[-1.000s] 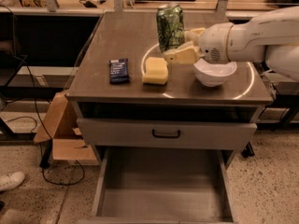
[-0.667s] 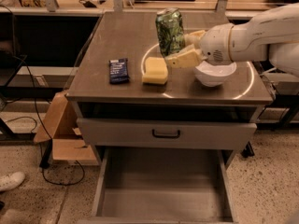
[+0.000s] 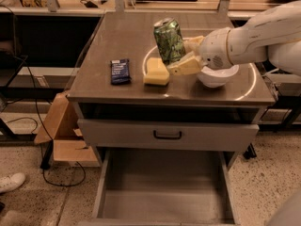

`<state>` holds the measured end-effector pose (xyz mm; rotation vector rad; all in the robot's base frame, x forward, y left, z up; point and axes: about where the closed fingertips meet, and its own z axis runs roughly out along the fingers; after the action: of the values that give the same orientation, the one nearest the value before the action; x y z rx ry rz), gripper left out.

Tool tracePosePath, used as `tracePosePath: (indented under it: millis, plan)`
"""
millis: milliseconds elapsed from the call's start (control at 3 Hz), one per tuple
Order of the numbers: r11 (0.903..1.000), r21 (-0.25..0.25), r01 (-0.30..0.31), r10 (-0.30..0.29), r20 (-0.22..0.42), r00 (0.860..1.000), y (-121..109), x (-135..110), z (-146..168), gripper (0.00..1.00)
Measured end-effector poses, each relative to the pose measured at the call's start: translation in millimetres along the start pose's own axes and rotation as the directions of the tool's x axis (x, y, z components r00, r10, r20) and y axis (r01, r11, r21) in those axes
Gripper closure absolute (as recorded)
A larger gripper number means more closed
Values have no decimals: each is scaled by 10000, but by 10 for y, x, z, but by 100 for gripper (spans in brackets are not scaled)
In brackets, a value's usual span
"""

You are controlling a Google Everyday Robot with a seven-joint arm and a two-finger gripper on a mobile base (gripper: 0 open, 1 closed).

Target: Pick green can from middle drawer and place on counter

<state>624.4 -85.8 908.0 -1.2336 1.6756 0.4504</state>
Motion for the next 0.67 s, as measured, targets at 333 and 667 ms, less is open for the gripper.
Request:
tracePosePath:
  millis: [333, 667]
  plan:
    - [9990, -398, -198, 162, -895, 9959, 219, 413, -26, 100]
    - [9986, -443, 296, -333, -843, 9959, 221, 397, -27, 100]
